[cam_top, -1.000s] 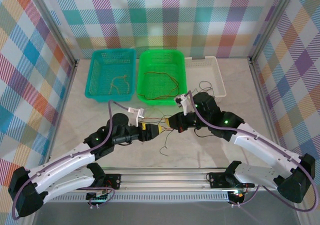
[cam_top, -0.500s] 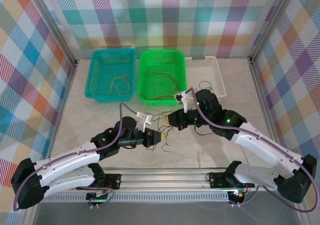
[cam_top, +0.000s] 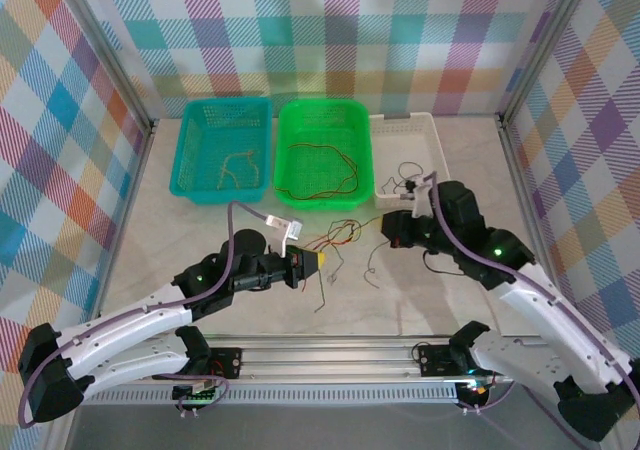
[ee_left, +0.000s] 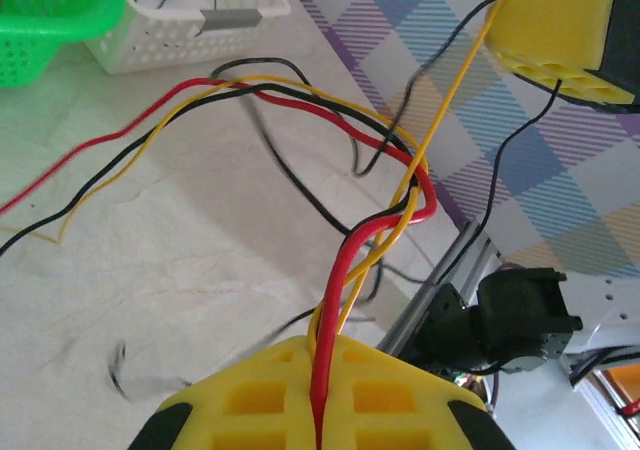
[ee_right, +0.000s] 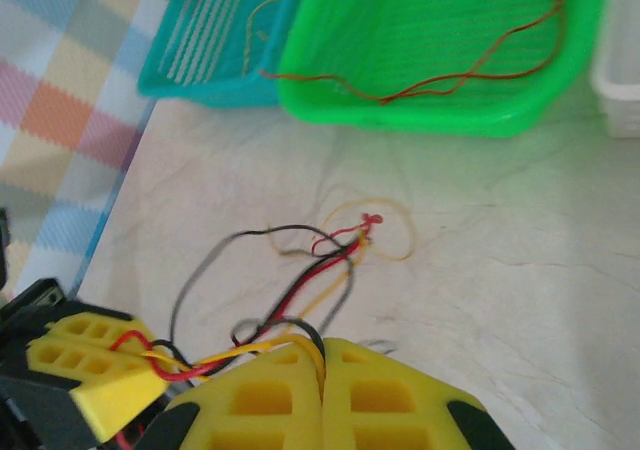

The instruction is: Untangle the cables

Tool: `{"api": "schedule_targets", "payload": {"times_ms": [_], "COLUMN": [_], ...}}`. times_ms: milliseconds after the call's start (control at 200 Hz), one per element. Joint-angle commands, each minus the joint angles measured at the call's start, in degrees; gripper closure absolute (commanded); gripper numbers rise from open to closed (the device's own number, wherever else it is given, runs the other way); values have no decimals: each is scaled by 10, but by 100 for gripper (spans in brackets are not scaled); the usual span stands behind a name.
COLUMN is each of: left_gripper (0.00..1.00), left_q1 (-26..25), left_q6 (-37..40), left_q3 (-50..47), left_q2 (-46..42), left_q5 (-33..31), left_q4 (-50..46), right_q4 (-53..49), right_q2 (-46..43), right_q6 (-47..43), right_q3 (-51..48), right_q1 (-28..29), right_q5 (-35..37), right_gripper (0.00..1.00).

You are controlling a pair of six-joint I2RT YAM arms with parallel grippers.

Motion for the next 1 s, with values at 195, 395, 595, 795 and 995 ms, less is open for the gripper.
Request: {"api": "schedule_targets", "payload": {"times_ms": [195,395,595,795,995], "left_gripper": [100,100,100,100,100], "left_q1": [-6,-4,25,80,112], "left_q6": [19,1,-12,-28,-28], "left_q3": [19,55,95,109,118], "left_q2": [16,-5,-4,-31,-27], "left_q5": [-75,-181,-252,-269,-249], "left_q4": [-209,-292,-385,-445,-461], "right_q4": [-66,-112,-162,-205,-235], "right_q2": [-59,-66,-85,-91,-86], "right_q6": [13,-3,-7,-27,-54], "right_q3": [55,83,143,207,265], "right_q1": [-82,-99,-104,-104,-104], "right_q5": [154,193,281,344,366], "right_gripper": [100,100,100,100,100]}}
